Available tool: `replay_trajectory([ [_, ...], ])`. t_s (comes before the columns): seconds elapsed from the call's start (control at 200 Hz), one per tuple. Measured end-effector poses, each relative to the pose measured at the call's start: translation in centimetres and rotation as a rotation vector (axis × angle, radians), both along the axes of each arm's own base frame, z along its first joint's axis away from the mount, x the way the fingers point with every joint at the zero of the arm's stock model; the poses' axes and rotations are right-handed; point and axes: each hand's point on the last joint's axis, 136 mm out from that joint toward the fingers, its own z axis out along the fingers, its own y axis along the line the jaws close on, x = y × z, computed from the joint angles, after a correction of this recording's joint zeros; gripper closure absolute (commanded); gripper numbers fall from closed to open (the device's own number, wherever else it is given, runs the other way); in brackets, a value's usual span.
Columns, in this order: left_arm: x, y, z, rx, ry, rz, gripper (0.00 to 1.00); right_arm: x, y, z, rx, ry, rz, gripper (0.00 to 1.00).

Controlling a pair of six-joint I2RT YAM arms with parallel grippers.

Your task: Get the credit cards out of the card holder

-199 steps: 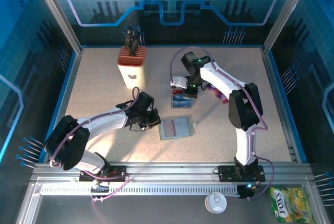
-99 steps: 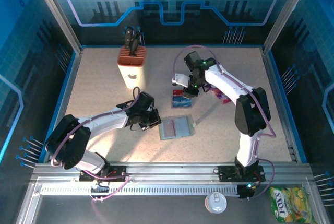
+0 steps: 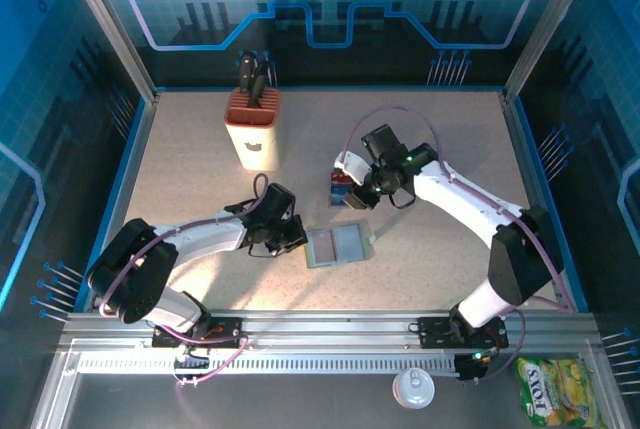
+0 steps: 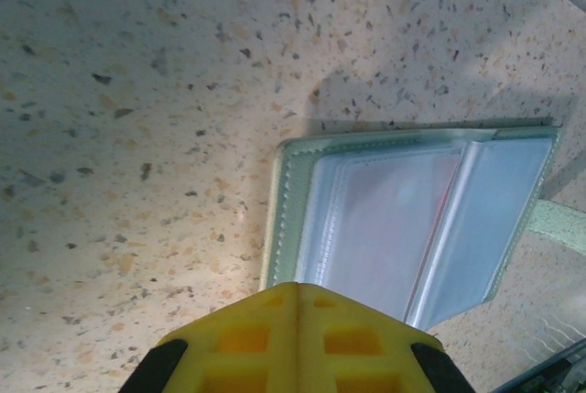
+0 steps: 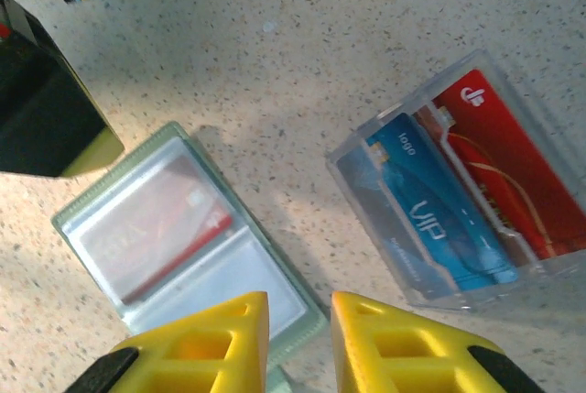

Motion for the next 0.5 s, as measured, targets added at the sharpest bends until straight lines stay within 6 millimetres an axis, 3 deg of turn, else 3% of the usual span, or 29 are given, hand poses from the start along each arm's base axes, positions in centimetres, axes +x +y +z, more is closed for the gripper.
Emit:
replay_trajectory([
  [0.15, -0.4, -0.8, -0.3, -0.007, 0.007, -0.014, 1.00, -1.6, 0.0, -1.0, 0.021, 0.040, -0.045, 0.73],
  [0.5, -3.2, -1.7, -1.6, 0.013, 0.056, -0.043, 1.00, -3.0, 0.0, -2.3, 0.027, 0.095, -0.097, 0.71],
])
